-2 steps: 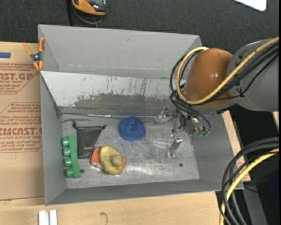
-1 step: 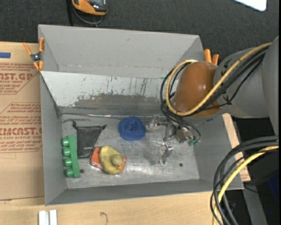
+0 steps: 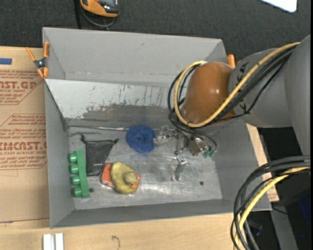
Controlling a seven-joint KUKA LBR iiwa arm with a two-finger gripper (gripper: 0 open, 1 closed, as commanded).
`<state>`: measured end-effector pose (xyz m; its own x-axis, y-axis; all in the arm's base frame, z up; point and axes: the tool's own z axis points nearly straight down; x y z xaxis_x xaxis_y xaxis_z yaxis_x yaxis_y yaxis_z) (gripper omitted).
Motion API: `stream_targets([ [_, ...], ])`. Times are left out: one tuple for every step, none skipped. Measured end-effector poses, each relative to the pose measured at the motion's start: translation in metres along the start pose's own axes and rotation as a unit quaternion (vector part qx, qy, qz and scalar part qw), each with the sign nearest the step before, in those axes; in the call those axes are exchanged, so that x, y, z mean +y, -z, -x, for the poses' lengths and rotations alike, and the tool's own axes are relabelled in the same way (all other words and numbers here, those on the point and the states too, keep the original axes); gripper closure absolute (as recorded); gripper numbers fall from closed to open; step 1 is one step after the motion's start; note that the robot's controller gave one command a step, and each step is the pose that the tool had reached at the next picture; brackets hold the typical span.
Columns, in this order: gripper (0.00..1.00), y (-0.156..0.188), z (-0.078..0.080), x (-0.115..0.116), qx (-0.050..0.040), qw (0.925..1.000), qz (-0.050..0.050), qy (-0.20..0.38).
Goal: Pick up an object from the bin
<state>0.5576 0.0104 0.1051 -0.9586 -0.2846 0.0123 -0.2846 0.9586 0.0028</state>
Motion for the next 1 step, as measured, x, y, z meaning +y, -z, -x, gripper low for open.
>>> stream_targets([
  [0.0, 0.0378, 0.0097, -0.03, -0.0084, 1.0, 0.0, 0.004],
])
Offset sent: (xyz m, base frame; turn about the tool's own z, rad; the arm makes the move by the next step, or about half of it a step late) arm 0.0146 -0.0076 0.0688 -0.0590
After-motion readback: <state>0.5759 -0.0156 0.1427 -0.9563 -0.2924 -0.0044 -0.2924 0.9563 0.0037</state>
